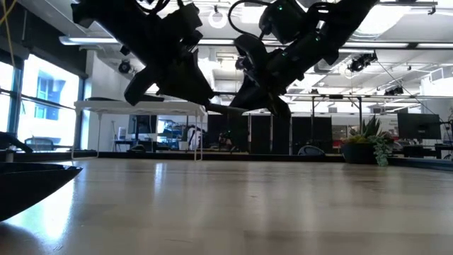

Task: Pick & Place Mini shaped plates
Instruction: Stack the black square plate on top of the black square plate on the shelf

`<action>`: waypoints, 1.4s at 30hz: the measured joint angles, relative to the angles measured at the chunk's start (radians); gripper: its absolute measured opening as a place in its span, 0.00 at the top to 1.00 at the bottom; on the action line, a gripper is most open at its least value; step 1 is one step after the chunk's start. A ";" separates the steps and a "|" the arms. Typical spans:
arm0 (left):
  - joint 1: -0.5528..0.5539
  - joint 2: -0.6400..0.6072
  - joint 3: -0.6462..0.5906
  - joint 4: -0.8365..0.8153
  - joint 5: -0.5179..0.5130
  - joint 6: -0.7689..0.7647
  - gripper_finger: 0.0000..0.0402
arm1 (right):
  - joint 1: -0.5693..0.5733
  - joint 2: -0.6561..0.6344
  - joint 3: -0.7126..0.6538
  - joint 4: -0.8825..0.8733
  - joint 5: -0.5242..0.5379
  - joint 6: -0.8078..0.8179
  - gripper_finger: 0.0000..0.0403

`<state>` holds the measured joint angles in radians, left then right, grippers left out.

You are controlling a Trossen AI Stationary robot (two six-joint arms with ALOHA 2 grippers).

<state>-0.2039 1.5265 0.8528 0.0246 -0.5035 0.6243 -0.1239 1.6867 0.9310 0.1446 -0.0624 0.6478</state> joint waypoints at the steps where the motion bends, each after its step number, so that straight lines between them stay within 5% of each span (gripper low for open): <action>1: 0.000 0.000 0.000 0.001 -0.005 0.000 0.78 | 0.001 0.000 0.000 0.003 0.000 0.002 0.98; 14: 0.000 0.000 0.000 0.002 -0.004 0.001 0.79 | 0.003 -0.002 0.000 0.046 -0.024 0.006 0.98; 23: 0.000 0.000 0.000 -0.003 0.000 0.035 0.98 | 0.008 -0.002 0.000 0.049 -0.024 0.001 0.98; 30: 0.000 0.000 0.000 -0.004 0.013 0.038 0.99 | 0.013 -0.002 -0.001 0.050 -0.023 -0.028 0.97; 42: 0.001 0.000 0.000 -0.036 0.023 0.027 1.00 | 0.007 -0.040 -0.001 0.026 -0.016 -0.155 0.69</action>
<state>-0.2031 1.5265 0.8528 -0.0119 -0.4808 0.6513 -0.1169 1.6468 0.9296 0.1706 -0.0780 0.4932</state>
